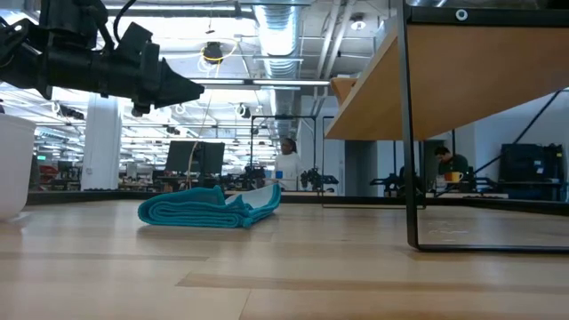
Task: Stack small to large cups/mugs on shelf
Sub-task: Put the black mug on the shelf
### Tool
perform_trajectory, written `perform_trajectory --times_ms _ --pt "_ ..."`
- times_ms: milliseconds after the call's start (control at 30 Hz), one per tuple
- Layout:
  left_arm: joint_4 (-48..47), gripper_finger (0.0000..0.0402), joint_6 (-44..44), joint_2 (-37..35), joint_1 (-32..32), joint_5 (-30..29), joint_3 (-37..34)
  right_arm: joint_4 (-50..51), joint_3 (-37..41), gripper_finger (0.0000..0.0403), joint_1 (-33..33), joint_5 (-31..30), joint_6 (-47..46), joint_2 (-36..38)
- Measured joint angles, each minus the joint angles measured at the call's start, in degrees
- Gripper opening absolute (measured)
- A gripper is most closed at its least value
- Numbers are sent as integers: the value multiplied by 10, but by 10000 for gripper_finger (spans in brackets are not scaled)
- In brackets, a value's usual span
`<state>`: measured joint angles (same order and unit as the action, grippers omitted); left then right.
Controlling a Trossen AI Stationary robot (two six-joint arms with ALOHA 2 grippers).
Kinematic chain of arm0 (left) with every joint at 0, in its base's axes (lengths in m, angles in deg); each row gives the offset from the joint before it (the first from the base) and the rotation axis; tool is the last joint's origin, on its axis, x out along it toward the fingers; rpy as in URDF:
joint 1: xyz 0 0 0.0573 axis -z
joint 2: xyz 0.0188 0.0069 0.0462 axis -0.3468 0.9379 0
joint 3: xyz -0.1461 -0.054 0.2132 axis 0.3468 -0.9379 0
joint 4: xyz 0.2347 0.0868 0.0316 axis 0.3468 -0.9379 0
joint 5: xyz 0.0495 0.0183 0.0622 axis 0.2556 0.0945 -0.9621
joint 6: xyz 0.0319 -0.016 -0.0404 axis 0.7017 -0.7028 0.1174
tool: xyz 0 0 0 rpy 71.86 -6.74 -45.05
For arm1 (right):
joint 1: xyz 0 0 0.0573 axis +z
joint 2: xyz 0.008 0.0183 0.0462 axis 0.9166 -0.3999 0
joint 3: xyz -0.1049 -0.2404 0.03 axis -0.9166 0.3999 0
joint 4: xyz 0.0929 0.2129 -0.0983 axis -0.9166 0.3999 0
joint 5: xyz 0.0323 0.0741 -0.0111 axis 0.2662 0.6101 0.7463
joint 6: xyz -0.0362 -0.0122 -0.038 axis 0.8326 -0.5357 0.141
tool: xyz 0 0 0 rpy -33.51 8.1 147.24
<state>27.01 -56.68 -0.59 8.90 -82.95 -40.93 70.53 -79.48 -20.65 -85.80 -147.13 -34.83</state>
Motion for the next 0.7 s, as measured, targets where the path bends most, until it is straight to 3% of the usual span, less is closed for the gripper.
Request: perform_trajectory --times_ms 233,533,700 --pt "-28 142 -5 0 0 0 0 -16 0 35 48 -36 -53 -20" --pt "-37 142 -21 0 0 2 0 -46 0 31 66 33 -100 -53" --pt "-37 142 -17 0 0 2 0 -46 0 33 71 35 -101 -61"
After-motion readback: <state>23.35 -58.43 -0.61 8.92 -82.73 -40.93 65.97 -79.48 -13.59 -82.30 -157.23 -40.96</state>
